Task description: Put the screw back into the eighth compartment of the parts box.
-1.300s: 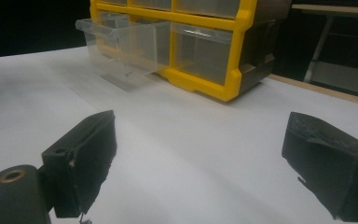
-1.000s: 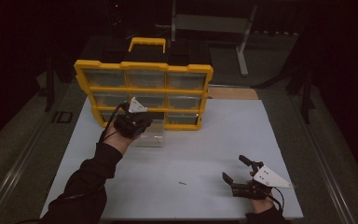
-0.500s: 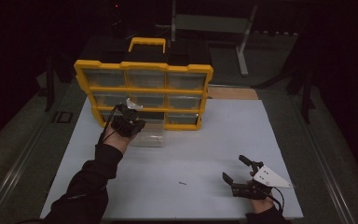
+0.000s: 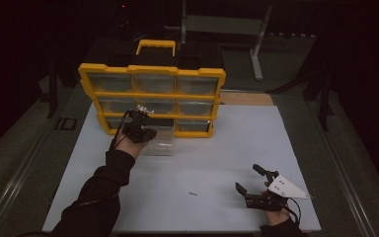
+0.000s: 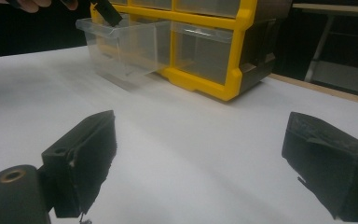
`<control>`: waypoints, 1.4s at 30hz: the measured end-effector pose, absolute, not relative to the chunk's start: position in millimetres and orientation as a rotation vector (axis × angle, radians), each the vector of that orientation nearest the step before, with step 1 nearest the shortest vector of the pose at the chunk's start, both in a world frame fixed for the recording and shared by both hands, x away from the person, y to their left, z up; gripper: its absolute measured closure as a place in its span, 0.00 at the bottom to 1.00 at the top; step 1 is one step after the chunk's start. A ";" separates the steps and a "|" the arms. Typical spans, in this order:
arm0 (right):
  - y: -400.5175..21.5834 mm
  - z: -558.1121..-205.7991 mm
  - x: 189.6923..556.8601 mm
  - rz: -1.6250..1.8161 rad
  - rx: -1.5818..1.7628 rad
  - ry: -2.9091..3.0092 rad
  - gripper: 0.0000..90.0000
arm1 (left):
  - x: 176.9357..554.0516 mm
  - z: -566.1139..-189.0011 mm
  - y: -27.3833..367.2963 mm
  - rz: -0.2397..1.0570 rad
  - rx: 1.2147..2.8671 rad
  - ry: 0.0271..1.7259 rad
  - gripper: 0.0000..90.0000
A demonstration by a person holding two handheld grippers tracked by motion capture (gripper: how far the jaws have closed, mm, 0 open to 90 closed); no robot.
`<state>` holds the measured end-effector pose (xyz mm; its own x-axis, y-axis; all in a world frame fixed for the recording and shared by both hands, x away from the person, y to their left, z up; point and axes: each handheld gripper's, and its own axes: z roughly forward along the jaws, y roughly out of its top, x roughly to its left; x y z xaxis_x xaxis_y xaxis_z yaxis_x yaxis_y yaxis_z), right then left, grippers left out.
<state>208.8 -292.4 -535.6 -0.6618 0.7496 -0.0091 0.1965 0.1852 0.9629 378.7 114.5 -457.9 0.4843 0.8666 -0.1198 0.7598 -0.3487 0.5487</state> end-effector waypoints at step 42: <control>-292.3 -535.8 209.2 1.496 0.882 1.982 0.11 | 342.4 -423.4 95.6 0.144 2.288 0.945 0.00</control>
